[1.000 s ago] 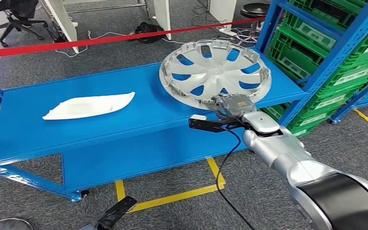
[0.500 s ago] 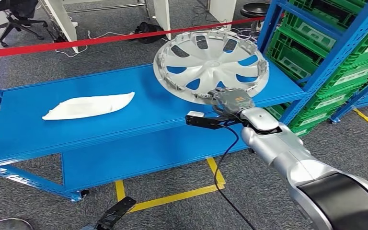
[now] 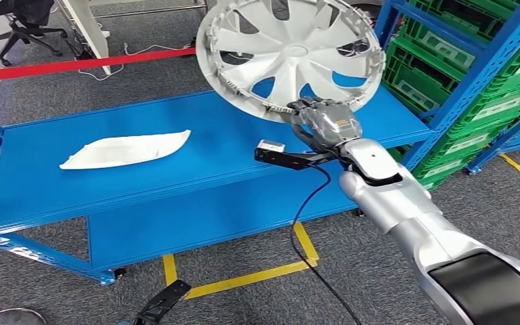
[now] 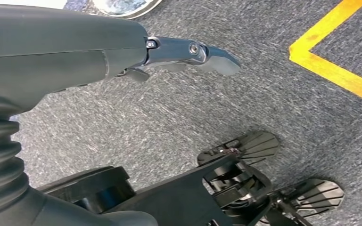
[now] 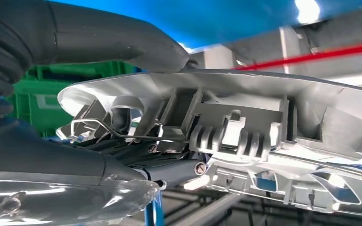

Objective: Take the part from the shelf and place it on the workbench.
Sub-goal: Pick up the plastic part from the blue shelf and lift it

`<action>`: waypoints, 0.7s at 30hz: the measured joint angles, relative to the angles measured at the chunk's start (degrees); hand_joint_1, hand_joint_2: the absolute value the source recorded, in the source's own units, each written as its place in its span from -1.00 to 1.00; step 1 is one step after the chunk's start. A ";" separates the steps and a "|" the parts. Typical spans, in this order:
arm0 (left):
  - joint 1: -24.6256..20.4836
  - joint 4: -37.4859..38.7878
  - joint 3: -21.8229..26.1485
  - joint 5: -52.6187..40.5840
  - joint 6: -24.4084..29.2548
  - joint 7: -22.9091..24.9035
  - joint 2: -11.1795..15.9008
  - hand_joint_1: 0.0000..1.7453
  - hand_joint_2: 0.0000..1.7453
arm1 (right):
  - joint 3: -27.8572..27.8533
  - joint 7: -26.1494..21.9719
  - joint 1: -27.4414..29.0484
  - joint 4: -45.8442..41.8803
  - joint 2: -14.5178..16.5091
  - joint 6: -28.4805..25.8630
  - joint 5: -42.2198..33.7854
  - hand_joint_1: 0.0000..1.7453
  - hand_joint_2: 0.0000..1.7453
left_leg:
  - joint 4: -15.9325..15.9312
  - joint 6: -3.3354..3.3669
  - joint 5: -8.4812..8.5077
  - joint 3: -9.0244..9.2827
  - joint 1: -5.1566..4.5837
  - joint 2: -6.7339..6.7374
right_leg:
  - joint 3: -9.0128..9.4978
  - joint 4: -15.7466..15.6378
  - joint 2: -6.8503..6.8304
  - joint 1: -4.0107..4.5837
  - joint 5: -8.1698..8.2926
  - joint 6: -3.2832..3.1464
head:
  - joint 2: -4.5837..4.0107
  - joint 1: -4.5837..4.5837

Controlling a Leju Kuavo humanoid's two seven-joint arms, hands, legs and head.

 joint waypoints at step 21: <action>0.59 0.00 0.00 0.58 0.37 -0.07 0.05 -1.00 1.00 | 1.90 1.15 4.32 -19.38 -3.40 -1.47 0.21 1.00 1.00 | 0.00 0.04 -0.03 -0.04 0.00 0.00 | -0.02 -0.01 -0.01 0.00 -0.01 0.01 | -0.01 0.00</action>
